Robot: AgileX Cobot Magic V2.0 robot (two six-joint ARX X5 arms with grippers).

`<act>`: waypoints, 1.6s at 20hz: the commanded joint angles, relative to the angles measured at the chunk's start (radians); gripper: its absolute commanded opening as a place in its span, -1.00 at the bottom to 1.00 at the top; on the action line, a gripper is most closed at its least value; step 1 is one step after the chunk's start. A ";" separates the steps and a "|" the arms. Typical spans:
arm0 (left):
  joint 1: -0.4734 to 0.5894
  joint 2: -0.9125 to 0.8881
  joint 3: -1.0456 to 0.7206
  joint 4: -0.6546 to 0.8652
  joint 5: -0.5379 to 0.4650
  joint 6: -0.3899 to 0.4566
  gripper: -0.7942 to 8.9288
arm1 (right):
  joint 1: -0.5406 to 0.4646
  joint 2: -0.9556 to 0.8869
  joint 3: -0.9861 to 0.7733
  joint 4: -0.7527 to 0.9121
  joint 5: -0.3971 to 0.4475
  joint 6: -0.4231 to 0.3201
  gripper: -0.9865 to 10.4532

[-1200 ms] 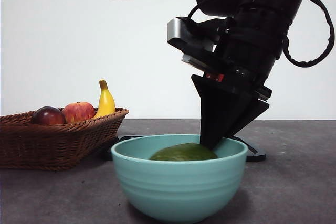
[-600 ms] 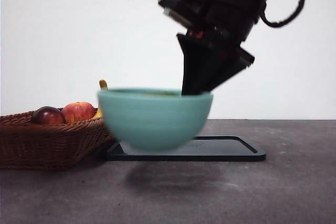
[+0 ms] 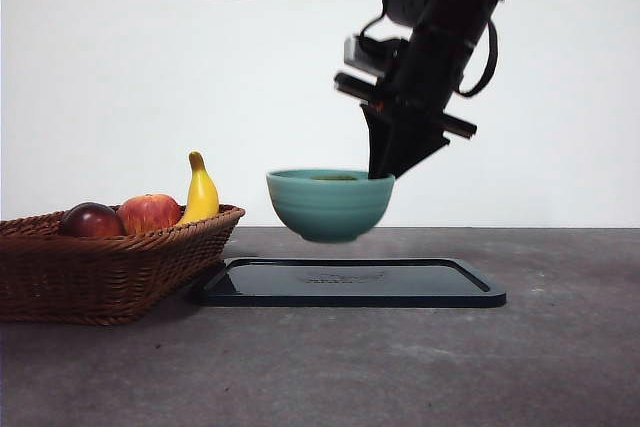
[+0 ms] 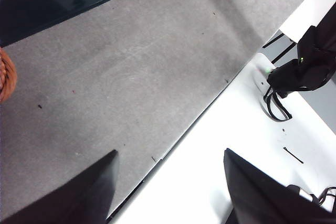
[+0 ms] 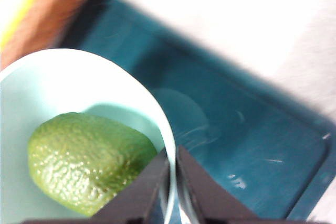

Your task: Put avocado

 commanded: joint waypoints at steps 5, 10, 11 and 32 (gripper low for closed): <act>-0.005 0.005 0.007 0.007 0.002 0.017 -0.20 | -0.010 0.114 0.048 0.019 -0.004 -0.003 -0.80; -0.005 0.005 0.007 0.006 0.002 0.016 -0.20 | -0.010 0.120 0.048 0.022 0.000 -0.004 -0.80; -0.005 0.005 0.007 0.005 0.002 0.016 -0.20 | -0.010 0.120 0.048 0.020 0.000 -0.004 -0.80; -0.004 0.005 0.007 0.037 0.002 0.020 -0.20 | 0.050 -0.679 -0.176 -0.235 0.022 0.016 -0.42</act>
